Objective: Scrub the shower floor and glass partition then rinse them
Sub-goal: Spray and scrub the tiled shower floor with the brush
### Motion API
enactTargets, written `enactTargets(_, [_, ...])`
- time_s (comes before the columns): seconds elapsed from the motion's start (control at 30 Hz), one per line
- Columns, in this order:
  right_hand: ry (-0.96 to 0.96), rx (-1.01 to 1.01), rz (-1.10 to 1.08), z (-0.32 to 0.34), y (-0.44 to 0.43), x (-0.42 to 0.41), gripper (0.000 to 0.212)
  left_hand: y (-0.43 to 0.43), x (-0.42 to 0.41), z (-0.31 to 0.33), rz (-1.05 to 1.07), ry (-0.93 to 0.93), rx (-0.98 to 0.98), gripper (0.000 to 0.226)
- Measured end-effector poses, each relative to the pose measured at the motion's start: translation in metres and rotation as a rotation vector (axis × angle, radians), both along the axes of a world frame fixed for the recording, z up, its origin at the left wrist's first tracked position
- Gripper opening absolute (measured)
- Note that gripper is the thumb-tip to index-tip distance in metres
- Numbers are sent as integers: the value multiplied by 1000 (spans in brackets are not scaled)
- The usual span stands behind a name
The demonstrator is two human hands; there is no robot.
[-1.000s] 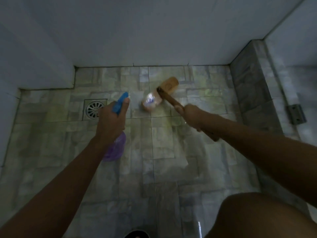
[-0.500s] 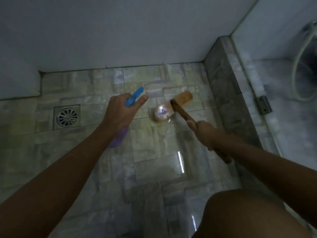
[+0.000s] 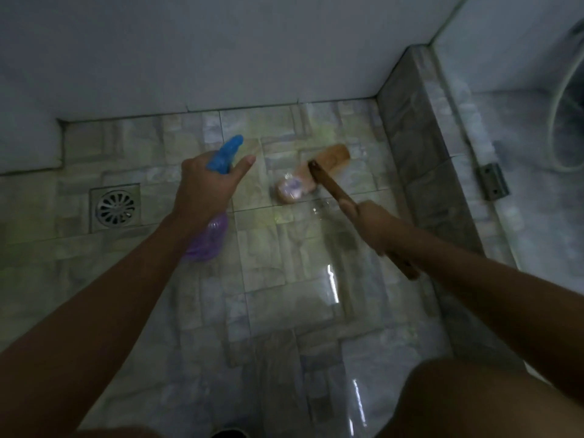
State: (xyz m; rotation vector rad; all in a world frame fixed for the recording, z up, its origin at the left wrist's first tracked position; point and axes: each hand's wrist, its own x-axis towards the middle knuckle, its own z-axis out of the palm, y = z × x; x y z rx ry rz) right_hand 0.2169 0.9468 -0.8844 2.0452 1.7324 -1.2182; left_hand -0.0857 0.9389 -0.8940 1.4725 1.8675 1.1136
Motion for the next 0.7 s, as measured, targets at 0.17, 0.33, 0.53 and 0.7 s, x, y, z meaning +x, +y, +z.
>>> enactTargets(0.17, [-105,72,-99,23,11,53,58,-1,-8,5,-38,-39,34,27])
enactTargets(0.33, [-48,147,-154,20,91,4,53,3,-9,-5,-5,-53,-17,61])
enactTargets(0.53, [-95,5,4,10,62,-11,49,9,-6,1,37,-91,-107,69])
enactTargets(0.7, [-214,-108,285,34,-8,36,69,-21,-13,-4,-18,-25,-259,58])
